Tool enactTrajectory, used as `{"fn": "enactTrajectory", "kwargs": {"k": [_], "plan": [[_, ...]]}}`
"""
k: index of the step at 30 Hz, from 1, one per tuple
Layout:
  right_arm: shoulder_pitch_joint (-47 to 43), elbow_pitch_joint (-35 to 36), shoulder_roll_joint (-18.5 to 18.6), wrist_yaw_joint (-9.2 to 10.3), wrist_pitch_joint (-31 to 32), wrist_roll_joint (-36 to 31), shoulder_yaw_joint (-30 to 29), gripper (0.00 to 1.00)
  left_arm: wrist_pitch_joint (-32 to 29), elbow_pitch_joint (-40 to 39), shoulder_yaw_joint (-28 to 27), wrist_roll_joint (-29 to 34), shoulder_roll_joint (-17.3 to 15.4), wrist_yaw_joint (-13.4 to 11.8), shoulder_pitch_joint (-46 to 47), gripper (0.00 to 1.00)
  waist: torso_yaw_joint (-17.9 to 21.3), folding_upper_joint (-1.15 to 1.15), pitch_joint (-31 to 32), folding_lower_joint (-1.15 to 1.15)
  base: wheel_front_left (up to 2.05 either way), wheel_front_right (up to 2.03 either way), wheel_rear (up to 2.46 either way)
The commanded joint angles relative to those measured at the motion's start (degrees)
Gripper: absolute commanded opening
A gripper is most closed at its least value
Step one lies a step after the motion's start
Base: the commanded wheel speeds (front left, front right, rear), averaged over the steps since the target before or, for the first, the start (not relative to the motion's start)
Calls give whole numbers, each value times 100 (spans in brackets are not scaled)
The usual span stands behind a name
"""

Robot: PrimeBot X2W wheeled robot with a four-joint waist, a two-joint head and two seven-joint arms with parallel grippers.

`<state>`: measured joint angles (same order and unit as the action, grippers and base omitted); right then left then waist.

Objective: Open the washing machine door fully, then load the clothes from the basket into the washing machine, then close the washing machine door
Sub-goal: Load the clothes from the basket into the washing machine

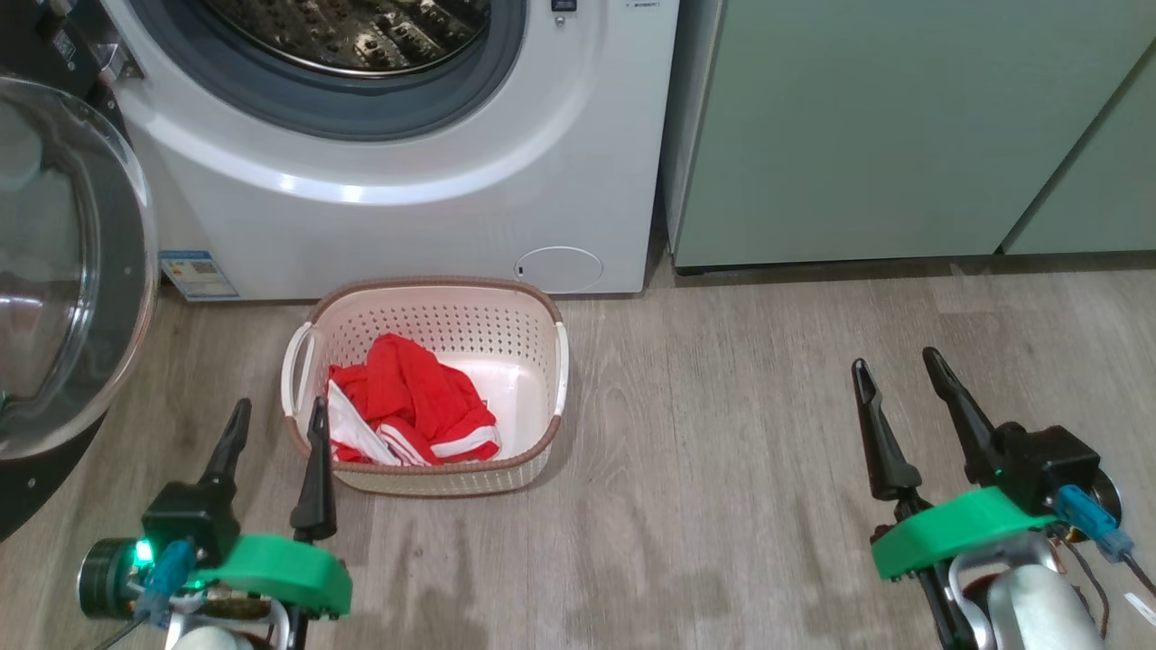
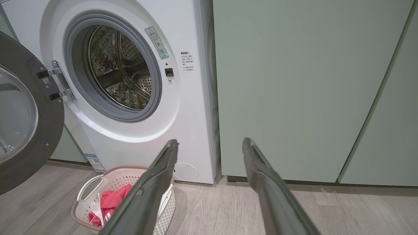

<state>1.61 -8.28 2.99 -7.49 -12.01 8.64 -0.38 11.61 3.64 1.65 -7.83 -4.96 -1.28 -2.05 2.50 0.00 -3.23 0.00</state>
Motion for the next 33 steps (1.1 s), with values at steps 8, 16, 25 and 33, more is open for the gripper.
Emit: {"fn": "enactTrajectory", "kwargs": {"k": [8,16,25,33], "plan": [[134,128,-12,0,-11,77,132,100,-8,-126,-144,-93,-104,-44,201,100,18,0,29,0,0,0,0],[155,114,-12,0,-15,72,146,100,-8,-136,-117,-148,-128,-32,206,100,37,0,8,0,66,-62,-4],[169,147,-12,0,-10,55,150,100,0,-133,-65,-183,-167,-26,261,100,77,0,-52,0,169,-169,0],[193,160,-12,0,9,47,151,100,63,-137,-15,-237,-187,11,296,100,84,0,-93,0,187,-187,0]]}}
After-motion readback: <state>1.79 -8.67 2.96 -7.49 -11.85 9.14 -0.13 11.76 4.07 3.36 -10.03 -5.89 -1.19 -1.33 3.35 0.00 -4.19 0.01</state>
